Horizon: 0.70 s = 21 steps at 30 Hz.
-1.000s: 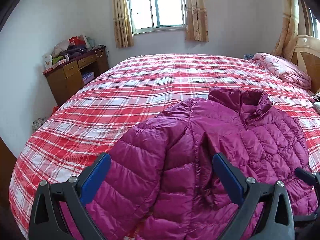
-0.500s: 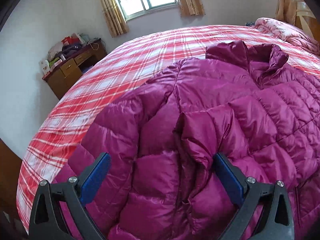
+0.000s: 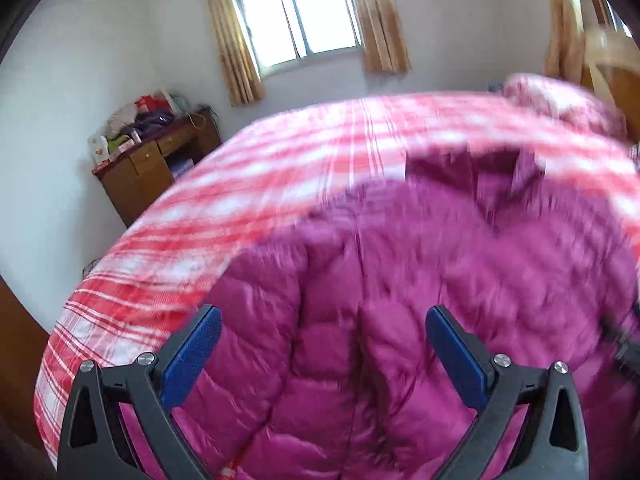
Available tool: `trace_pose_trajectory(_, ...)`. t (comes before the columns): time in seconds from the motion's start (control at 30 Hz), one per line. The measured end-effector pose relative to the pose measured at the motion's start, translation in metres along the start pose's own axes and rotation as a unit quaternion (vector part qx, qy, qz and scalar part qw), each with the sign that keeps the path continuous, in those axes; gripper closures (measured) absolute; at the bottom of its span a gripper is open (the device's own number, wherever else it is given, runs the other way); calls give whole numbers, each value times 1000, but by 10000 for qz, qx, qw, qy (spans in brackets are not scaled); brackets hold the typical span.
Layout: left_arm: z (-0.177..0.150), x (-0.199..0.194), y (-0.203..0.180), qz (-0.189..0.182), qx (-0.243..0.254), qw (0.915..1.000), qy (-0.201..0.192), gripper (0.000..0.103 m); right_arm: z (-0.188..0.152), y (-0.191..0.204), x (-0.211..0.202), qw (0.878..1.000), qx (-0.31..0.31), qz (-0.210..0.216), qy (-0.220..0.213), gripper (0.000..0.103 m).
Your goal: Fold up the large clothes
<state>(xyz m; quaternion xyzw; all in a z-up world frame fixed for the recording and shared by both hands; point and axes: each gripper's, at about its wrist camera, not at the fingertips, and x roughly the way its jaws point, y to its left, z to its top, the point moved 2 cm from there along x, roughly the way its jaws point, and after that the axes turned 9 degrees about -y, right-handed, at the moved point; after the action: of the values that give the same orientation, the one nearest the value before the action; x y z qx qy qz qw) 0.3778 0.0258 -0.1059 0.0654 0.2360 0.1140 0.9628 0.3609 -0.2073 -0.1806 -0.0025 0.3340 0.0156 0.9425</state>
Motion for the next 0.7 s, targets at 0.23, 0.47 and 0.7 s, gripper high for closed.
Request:
trace_pose_trajectory(0.23, 0, 43, -47, -370, 376, 9979, 371, 1, -2, -1, -1, 10000, 61, 20, -72, 30)
trace_pose_trajectory(0.47, -50, 87, -46, -344, 271, 9928, 1112, 1, 0, -10, -11, 9993, 248, 261, -102, 31)
trace_pose_trajectory(0.7, -57, 91, -44, -498, 46, 9917, 1188, 1, 55, -30, -27, 9936, 901, 148, -670, 41)
